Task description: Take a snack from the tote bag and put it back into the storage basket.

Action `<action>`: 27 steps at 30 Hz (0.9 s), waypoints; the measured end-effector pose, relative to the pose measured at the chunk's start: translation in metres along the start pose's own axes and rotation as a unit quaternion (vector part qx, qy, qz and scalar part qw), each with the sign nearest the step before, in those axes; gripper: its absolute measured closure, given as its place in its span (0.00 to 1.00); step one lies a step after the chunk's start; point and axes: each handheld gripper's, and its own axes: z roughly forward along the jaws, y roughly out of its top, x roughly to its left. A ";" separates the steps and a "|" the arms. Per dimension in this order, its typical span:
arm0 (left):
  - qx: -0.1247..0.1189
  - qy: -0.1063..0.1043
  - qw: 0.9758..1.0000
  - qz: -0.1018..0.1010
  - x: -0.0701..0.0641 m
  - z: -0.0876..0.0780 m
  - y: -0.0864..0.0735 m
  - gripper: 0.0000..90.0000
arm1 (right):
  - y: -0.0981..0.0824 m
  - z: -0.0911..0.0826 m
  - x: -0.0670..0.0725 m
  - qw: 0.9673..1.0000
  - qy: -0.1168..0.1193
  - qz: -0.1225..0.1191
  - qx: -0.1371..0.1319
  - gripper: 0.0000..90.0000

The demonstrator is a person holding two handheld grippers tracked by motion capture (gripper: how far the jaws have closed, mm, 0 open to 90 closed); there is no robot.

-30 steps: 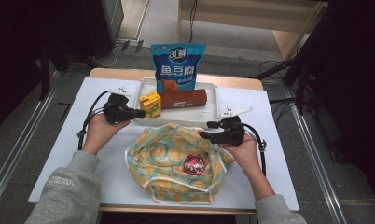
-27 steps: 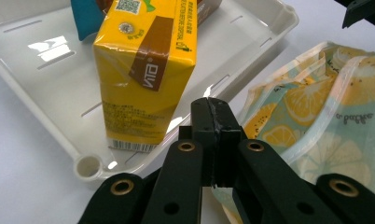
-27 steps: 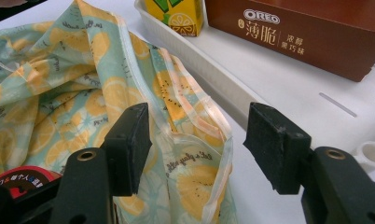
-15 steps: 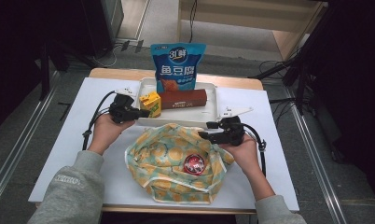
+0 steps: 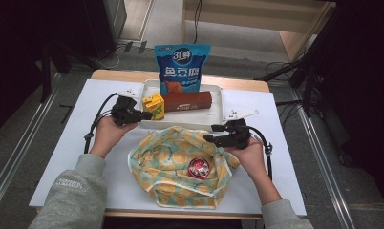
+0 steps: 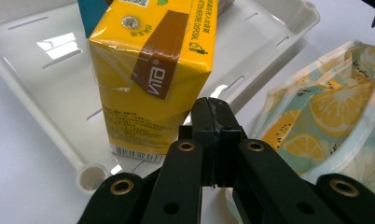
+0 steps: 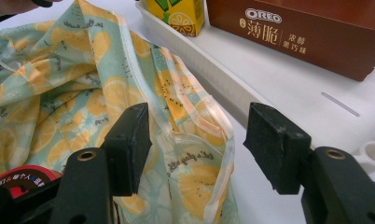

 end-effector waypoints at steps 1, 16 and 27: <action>0.000 0.000 1.000 -0.002 0.001 0.000 0.000 1.00 | 0.000 0.000 0.000 1.000 0.001 0.000 0.000 0.46; -0.003 0.005 1.000 -0.015 0.011 -0.006 -0.004 1.00 | 0.000 0.000 0.000 1.000 0.001 0.002 0.001 0.46; -0.004 0.006 0.999 -0.033 0.017 -0.008 -0.006 0.98 | 0.000 -0.001 -0.001 1.000 -0.001 0.002 0.001 0.46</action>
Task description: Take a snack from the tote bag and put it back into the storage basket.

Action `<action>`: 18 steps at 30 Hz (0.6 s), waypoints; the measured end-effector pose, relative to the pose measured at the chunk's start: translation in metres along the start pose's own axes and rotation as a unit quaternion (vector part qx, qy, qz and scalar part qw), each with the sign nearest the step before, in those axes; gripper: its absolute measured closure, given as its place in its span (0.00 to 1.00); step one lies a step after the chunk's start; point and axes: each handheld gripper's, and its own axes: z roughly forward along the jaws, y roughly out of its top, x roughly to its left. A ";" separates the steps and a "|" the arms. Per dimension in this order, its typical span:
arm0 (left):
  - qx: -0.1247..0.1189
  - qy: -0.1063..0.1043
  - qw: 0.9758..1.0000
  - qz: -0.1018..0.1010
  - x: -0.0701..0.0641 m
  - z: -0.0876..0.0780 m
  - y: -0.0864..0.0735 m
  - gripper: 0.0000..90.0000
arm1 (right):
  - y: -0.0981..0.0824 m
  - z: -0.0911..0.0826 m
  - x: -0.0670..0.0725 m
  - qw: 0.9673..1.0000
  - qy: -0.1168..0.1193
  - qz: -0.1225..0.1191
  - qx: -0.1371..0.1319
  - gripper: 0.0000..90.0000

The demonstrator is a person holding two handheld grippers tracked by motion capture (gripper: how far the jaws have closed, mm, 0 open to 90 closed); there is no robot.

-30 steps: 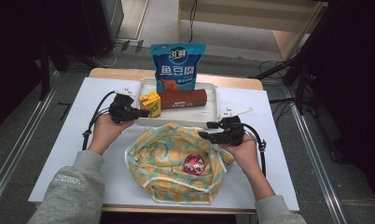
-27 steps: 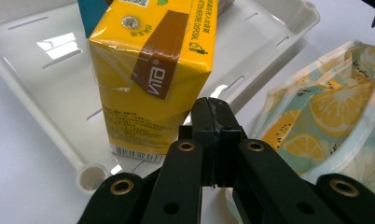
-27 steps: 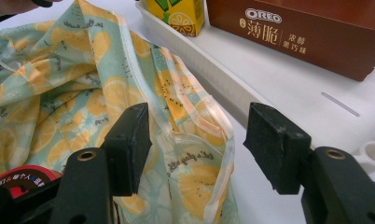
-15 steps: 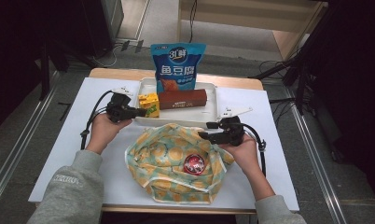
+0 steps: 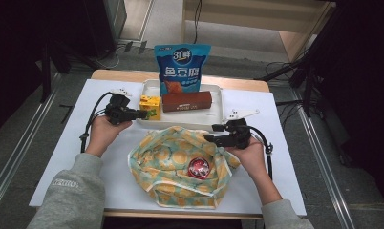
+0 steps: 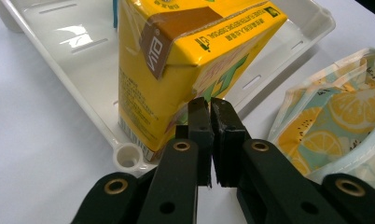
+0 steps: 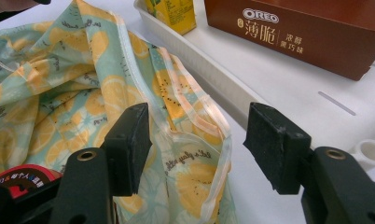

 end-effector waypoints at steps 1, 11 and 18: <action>0.001 -0.001 1.000 0.000 0.000 0.000 0.000 0.97 | 0.000 0.000 0.000 1.000 0.000 -0.001 0.000 0.46; 0.003 -0.004 1.000 -0.005 0.000 -0.001 -0.001 0.95 | 0.000 -0.001 -0.001 1.000 -0.001 0.000 -0.001 0.46; 0.004 -0.004 1.000 -0.004 0.000 -0.001 -0.001 0.89 | 0.000 -0.001 -0.001 1.000 -0.001 -0.001 -0.001 0.46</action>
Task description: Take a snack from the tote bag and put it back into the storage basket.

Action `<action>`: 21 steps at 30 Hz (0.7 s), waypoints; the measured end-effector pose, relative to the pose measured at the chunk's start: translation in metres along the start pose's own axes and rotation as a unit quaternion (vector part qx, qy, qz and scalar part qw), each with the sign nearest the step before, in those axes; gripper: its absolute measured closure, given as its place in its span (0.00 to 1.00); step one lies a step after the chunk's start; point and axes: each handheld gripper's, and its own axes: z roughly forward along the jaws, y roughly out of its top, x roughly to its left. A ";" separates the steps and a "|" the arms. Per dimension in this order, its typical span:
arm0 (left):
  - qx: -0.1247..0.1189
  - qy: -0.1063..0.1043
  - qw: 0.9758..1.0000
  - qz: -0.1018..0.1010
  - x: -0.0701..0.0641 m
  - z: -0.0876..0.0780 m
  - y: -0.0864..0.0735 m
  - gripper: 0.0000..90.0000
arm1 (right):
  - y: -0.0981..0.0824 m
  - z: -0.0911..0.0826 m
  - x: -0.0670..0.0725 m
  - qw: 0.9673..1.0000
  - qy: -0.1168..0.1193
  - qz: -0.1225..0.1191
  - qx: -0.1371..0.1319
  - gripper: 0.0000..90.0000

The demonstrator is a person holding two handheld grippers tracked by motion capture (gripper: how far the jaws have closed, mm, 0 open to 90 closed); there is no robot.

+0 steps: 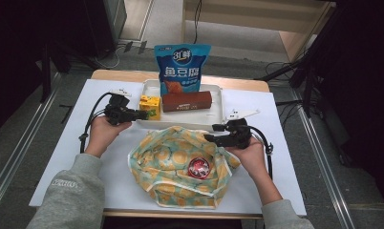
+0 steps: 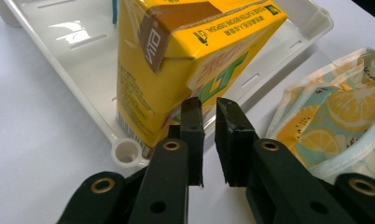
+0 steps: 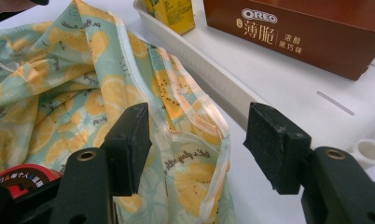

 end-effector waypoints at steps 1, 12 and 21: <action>0.000 0.000 1.000 -0.001 -0.001 0.000 0.000 0.88 | 0.000 0.000 0.000 1.000 0.000 0.000 0.000 0.46; -0.001 -0.034 0.999 -0.007 -0.009 -0.008 0.001 0.66 | 0.000 0.000 -0.001 1.000 -0.001 0.000 0.001 0.46; 0.010 -0.055 0.998 -0.010 -0.015 -0.018 -0.001 0.51 | 0.000 -0.001 -0.001 1.000 0.000 -0.001 0.000 0.46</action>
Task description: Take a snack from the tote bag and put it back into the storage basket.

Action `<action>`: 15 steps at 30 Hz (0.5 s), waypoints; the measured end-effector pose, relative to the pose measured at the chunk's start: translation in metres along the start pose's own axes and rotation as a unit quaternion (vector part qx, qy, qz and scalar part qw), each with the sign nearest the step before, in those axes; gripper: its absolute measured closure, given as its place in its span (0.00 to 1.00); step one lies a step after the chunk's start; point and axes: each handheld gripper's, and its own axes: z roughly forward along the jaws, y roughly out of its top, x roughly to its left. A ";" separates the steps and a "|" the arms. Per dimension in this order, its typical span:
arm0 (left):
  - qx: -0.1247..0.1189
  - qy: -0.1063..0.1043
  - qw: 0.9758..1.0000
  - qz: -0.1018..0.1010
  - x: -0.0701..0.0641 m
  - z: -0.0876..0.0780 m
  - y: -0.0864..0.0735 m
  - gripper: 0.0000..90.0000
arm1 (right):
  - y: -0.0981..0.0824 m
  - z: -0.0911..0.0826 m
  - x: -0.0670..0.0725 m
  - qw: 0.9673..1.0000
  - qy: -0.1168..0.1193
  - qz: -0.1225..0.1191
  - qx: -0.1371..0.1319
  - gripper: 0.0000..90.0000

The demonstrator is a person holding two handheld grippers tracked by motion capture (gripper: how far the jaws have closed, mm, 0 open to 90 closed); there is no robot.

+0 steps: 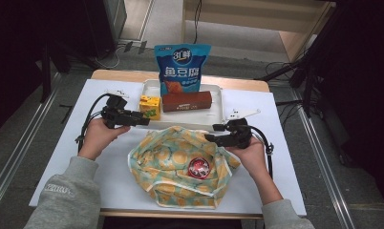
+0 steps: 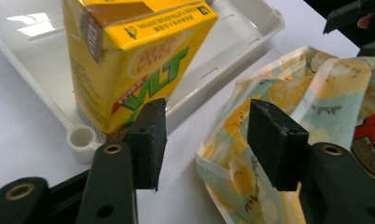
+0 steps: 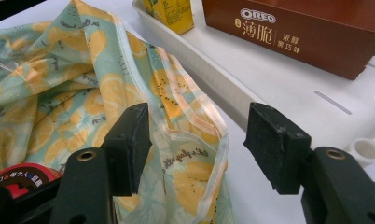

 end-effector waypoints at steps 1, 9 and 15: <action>0.000 -0.001 1.000 0.002 -0.001 0.000 -0.001 0.50 | 0.000 0.000 0.000 1.000 0.000 0.000 0.000 0.46; 0.002 -0.006 1.000 0.006 -0.004 -0.002 -0.003 0.44 | 0.000 -0.001 0.000 1.000 0.000 -0.001 -0.001 0.46; 0.008 -0.009 1.000 0.012 -0.008 -0.003 -0.006 0.41 | 0.001 -0.003 0.000 1.000 0.001 0.004 -0.002 0.45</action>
